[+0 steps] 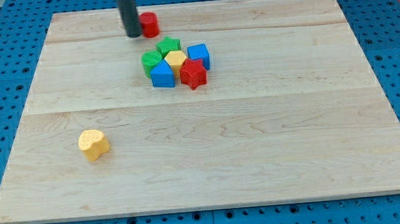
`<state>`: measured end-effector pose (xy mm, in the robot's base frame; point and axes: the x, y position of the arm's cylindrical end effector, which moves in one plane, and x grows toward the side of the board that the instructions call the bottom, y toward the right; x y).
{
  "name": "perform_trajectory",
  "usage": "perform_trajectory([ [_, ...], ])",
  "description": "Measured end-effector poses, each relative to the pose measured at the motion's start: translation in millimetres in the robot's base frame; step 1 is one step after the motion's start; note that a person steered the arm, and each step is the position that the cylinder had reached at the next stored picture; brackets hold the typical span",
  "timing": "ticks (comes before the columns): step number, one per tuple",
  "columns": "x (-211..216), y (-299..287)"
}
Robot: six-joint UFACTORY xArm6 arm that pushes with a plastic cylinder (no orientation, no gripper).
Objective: Push the red circle into the yellow hexagon
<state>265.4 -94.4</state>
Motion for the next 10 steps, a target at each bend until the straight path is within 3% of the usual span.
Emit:
perform_trajectory([
  [2, -32, -14],
  [4, -32, 54],
  [6, -66, 71],
  [8, -21, 92],
  [10, -21, 108],
])
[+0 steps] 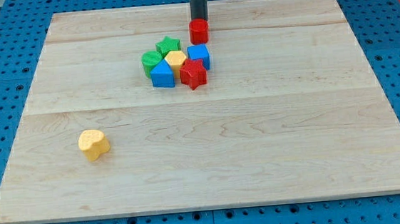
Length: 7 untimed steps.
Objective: Push the red circle into the yellow hexagon
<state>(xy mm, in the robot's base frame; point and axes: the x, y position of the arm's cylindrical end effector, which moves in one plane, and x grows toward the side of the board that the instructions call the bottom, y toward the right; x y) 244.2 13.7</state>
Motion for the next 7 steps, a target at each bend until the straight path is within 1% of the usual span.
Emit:
perform_trajectory([
  [1, 0, 9],
  [2, 9, 5],
  [3, 23, -9],
  [6, 64, -14],
  [7, 32, -12],
])
